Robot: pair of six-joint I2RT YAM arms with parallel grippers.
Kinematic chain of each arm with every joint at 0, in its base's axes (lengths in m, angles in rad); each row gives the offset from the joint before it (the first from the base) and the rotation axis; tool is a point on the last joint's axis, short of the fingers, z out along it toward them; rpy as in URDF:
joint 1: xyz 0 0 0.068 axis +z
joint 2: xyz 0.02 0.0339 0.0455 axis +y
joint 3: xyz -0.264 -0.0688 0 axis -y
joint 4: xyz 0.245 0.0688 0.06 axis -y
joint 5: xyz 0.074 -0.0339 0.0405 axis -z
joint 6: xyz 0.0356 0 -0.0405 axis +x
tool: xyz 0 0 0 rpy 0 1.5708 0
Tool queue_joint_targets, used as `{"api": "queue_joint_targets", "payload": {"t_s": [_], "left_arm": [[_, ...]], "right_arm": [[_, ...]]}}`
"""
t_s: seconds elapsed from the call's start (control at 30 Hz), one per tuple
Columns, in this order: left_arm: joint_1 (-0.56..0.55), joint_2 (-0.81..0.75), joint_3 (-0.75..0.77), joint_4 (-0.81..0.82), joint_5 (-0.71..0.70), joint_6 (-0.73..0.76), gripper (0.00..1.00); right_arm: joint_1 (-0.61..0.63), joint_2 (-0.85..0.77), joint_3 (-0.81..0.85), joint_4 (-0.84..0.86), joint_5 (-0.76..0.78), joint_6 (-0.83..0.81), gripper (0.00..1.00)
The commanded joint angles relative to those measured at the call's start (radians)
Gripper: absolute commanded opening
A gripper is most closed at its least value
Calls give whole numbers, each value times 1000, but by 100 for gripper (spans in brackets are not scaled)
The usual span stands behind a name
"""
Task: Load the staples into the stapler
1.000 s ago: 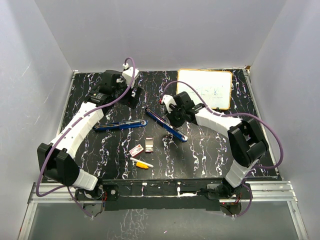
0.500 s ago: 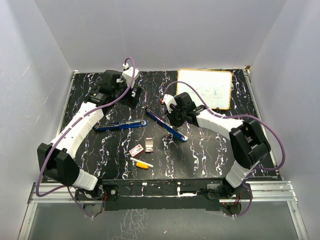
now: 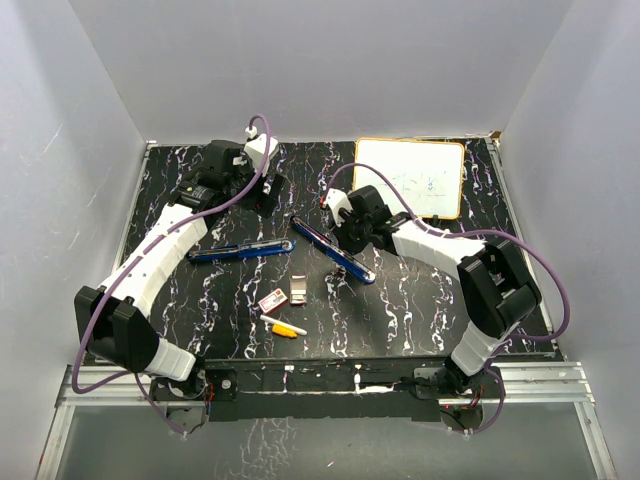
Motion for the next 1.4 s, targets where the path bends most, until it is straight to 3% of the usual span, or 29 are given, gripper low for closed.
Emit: {"api": "queue_joint_targets", "payload": {"t_s": [0.0, 1.37], "left_arm": [[8, -56, 25, -14, 10, 9, 86], [12, -54, 20, -9, 18, 9, 86]], "right_arm": [[5, -39, -13, 76, 4, 3, 11], [5, -95, -147, 258, -42, -43, 10]]}}
